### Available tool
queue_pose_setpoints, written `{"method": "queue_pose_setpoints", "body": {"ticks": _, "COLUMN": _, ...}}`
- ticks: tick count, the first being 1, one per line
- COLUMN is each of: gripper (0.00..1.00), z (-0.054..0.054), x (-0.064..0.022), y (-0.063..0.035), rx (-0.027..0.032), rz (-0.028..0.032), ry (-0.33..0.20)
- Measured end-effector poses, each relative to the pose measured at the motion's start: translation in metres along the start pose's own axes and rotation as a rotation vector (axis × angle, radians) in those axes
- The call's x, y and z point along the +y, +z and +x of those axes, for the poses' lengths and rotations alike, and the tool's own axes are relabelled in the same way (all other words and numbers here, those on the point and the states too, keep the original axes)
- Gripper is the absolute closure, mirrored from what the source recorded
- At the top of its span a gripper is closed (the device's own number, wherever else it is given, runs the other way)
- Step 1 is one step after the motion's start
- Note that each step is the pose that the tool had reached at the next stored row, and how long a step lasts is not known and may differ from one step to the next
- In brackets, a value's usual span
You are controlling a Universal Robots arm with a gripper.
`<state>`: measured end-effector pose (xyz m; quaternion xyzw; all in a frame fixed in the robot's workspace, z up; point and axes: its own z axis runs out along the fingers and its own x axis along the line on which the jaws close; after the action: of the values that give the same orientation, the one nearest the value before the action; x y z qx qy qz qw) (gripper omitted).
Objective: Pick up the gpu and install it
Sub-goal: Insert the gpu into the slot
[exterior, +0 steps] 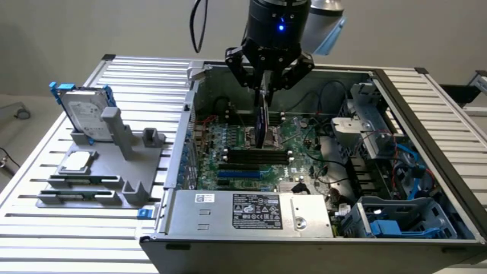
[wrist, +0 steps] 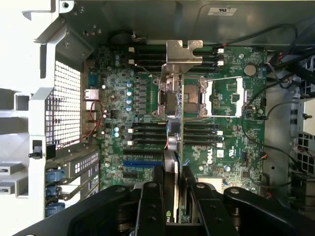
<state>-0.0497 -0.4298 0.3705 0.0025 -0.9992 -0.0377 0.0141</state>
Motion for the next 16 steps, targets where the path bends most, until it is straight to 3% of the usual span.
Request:
{"method": "queue_pose_setpoints", "body": {"ticks": 6, "gripper": 0.74, "z": 0.0001, "x": -0.0001, "y": 0.0021, "rx": 0.0003, "rz": -0.0003, "ry": -0.01}}
{"method": "queue_pose_setpoints", "body": {"ticks": 16, "gripper": 0.74, "z": 0.0, "x": -0.0005, "y": 0.0066, "rx": 0.0136, "rz": 0.0038, "ry": -0.191}}
